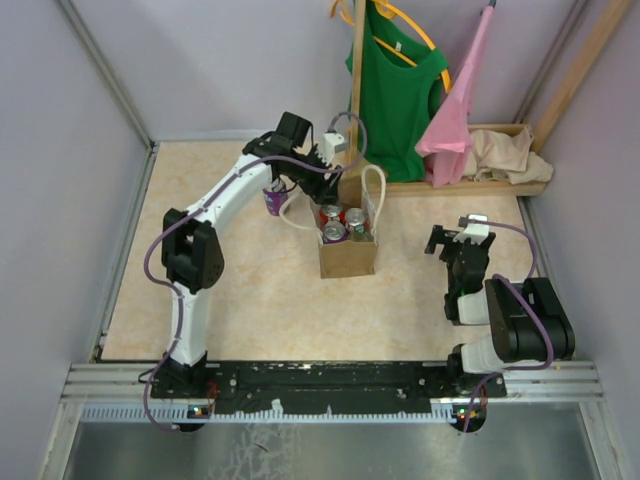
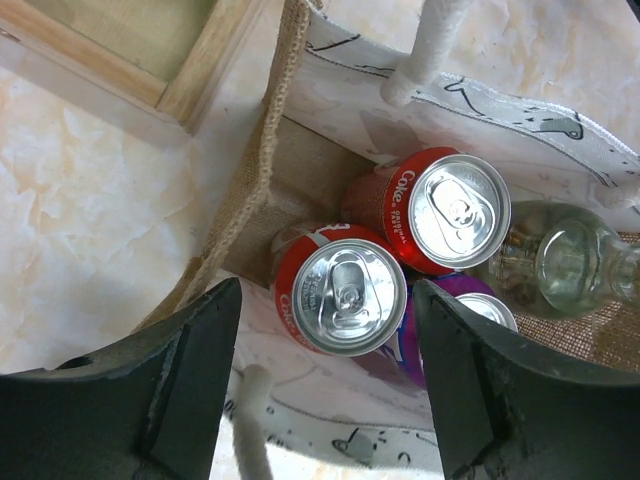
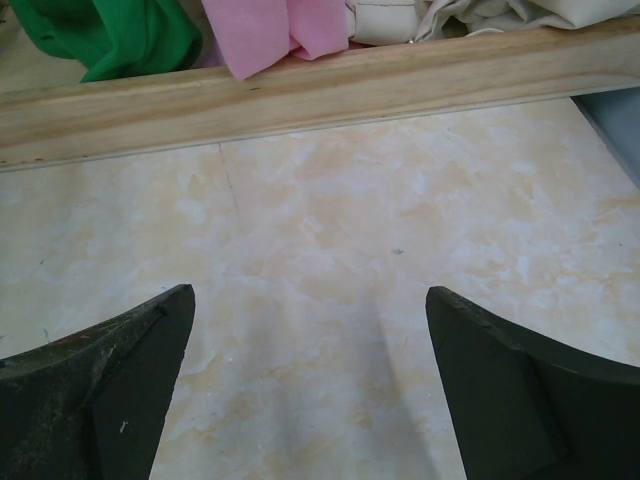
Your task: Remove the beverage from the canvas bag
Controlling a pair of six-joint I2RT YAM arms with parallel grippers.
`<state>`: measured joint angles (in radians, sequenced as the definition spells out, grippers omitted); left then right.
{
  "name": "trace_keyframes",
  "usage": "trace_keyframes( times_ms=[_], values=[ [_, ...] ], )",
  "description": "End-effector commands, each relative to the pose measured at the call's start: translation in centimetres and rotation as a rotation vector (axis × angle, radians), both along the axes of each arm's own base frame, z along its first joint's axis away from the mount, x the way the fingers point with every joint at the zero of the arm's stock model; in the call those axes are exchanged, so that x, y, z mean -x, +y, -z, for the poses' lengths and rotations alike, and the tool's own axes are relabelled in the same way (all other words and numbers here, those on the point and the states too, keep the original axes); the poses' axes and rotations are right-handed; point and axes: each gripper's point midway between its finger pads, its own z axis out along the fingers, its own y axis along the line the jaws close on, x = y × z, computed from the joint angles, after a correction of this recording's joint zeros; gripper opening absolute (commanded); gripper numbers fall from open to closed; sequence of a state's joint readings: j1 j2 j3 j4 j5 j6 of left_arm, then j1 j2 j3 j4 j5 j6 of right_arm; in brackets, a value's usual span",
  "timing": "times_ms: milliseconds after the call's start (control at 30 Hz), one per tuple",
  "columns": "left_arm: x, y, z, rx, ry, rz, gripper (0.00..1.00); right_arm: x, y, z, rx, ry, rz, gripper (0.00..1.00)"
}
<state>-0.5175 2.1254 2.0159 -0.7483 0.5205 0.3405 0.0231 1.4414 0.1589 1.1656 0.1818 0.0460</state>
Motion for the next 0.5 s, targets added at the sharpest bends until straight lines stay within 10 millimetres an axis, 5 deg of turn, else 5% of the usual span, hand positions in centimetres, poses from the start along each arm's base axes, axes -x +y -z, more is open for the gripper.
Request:
trace_keyframes(
  times_ms=[0, 467],
  values=[
    [0.6, -1.0, 1.1, -0.016, 0.024, 0.026, 0.76, -0.9, -0.1, -2.0, -0.002, -0.071, 0.007, 0.99],
    [1.9, -0.4, 3.7, -0.130, 0.073, -0.004, 0.85, -0.9, -0.1, -2.0, -0.003, -0.071, 0.004, 0.99]
  ],
)
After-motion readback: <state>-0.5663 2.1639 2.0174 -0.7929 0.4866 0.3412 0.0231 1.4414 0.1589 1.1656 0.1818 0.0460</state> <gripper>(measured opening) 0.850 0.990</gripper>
